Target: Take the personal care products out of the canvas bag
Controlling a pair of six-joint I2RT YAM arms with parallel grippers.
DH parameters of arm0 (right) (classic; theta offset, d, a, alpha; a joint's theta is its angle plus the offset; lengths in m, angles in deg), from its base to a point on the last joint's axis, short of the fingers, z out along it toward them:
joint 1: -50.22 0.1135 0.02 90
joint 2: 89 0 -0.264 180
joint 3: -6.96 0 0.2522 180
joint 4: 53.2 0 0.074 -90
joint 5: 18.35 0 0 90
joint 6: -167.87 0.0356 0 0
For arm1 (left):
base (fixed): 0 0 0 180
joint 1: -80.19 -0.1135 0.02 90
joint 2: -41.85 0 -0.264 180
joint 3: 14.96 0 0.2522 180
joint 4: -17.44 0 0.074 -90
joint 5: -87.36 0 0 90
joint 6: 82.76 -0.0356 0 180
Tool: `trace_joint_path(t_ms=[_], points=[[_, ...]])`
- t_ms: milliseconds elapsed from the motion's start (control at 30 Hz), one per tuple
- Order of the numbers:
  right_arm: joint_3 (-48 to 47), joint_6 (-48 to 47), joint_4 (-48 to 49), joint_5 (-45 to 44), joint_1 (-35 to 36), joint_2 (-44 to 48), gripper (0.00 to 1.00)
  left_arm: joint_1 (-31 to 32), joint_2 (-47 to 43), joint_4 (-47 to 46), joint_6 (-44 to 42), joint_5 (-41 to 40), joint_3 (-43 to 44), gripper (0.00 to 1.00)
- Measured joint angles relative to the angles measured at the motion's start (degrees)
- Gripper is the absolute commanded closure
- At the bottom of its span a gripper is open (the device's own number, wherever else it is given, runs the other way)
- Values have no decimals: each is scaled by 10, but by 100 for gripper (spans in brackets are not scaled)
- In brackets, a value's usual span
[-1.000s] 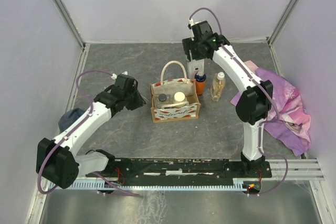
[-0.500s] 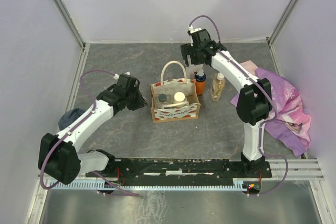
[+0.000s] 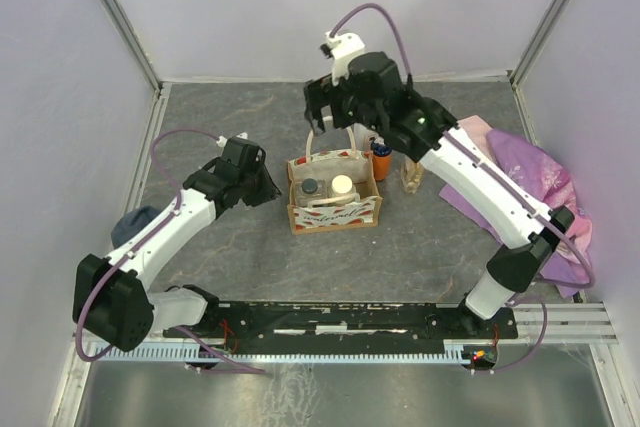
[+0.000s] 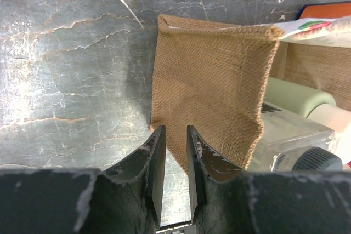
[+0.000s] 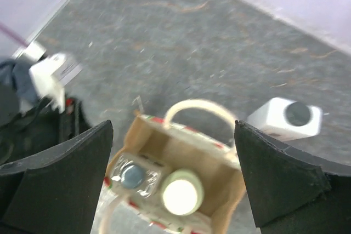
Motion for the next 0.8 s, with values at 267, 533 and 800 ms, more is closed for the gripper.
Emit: trace_joint_path(t_ms=[267, 533, 800], points=[[68, 48, -24, 26, 55, -51, 3, 0, 2, -10, -1, 4, 5, 71], [130, 84, -41, 37, 94, -101, 4, 0, 2, -10, -1, 4, 5, 71], [145, 123, -47, 10, 121, -101, 8, 0, 2, -12, -2, 4, 5, 71]])
